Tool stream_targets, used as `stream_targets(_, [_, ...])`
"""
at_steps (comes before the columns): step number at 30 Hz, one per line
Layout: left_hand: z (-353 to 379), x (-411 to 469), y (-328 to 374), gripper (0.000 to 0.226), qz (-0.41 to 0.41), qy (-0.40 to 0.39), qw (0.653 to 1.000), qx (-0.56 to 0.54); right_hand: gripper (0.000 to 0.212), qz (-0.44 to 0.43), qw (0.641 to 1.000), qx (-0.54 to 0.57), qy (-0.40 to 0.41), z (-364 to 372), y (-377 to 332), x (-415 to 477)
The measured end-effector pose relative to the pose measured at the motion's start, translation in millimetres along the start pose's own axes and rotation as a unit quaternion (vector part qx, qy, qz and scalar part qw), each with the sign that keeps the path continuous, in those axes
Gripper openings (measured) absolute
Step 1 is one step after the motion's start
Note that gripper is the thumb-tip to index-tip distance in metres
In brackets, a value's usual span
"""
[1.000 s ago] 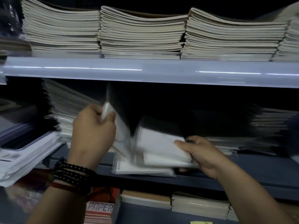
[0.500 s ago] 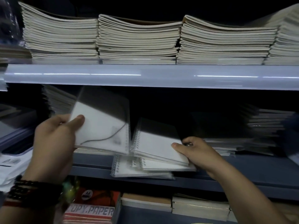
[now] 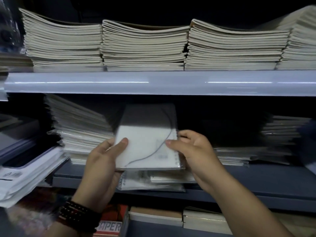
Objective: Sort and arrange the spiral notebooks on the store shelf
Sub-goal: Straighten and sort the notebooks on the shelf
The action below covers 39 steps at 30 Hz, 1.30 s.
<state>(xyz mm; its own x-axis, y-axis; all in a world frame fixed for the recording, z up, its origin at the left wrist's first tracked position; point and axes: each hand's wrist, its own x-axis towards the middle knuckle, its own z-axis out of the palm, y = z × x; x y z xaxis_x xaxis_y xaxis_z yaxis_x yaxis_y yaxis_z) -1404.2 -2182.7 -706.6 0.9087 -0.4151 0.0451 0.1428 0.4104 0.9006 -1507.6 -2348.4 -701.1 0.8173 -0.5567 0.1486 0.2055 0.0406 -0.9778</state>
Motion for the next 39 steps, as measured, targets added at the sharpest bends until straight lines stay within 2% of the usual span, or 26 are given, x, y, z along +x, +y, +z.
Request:
stream_targets(2, [4.5, -1.8, -5.1, 0.03, 0.047, 0.025, 0.989, 0.141, 0.015, -0.019, 0.997, 0.045, 0.054, -3.5, -5.2, 0.2])
stream_targets(4, [10.4, -6.0, -4.9, 0.037, 0.132, 0.067, 0.947, 0.285, 0.015, -0.045, 0.994, 0.042, 0.09, -7.0, -13.2, -0.8])
stream_targets(6, [22.9, -15.5, 0.4, 0.038, 0.174, 0.026, 0.927, 0.331, 0.019, -0.069, 0.994, -0.013, 0.081, -3.2, -20.9, -5.5])
stream_targets(8, [36.8, -26.7, 7.3, 0.044, 0.136, -0.044, 0.951, 0.273, 0.019, -0.088, 0.995, -0.044, 0.006, 9.6, -24.4, -11.9])
stream_targets(9, [41.1, -30.6, 11.8, 0.049, 0.121, -0.053, 0.96, 0.247, 0.023, -0.09, 0.993, -0.058, -0.041, 18.3, -22.7, -15.8])
stream_targets(11, [38.8, -30.0, 19.5, 0.049, 0.113, -0.045, 0.965, 0.231, 0.028, -0.105, 0.98, -0.113, -0.122, 35.8, -15.2, -22.9])
stream_targets(14, [19.4, -20.3, 27.0, 0.016, 0.1, 0.003, 0.981, 0.164, 0.032, -0.124, 0.954, -0.2, -0.184, 50.5, 0.5, -26.8])
stream_targets(17, [3.6, -15.6, 30.8, 0.025, 0.101, 0.069, 0.987, 0.105, 0.032, -0.107, 0.945, -0.228, -0.211, 53.3, 9.1, -27.1])
stream_targets(19, [-2.0, -15.7, 33.1, 0.026, 0.11, 0.085, 0.988, 0.073, 0.026, -0.101, 0.958, -0.203, -0.176, 52.4, 10.9, -24.7])
stream_targets(22, [-13.6, -10.3, 35.1, 0.026, 0.118, 0.102, 0.988, -0.003, 0.015, -0.072, 0.988, -0.133, -0.043, 49.7, 12.1, -16.9])
stream_targets(24, [-21.4, -7.5, 35.9, 0.025, 0.105, 0.092, 0.986, -0.086, 0.017, -0.051, 0.993, -0.1, 0.025, 49.1, 11.8, -11.0])
stream_targets(27, [-26.7, -6.0, 32.0, 0.029, 0.079, 0.043, 0.984, -0.152, 0.027, 0.013, 1.0, -0.018, 0.018, 50.6, 10.7, -7.4])
stream_targets(30, [-28.2, -3.1, 20.0, 0.032, 0.051, 0.014, 0.996, -0.074, 0.017, 0.024, 0.998, 0.051, 0.013, 44.2, 7.8, -2.4])
stream_targets(33, [-26.2, -2.0, 9.7, 0.024, 0.056, 0.018, 0.995, 0.078, 0.015, 0.004, 0.998, 0.007, 0.067, 30.0, 2.1, 2.3])
stream_targets(35, [-20.3, -2.5, 6.2, 0.02, 0.058, -0.001, 0.991, 0.117, 0.016, 0.001, 0.993, -0.02, 0.114, 16.7, -2.2, 7.1])
stream_targets(37, [-14.8, -0.5, 2.8, 0.021, 0.059, -0.021, 0.983, 0.172, 0.02, 0.015, 0.988, -0.026, 0.151, -3.4, -2.9, 14.8])
stream_targets(39, [-15.5, 5.1, -2.1, 0.023, 0.083, 0.008, 0.957, 0.276, 0.018, 0.049, 0.983, -0.052, 0.167, -25.6, 1.2, 21.7])
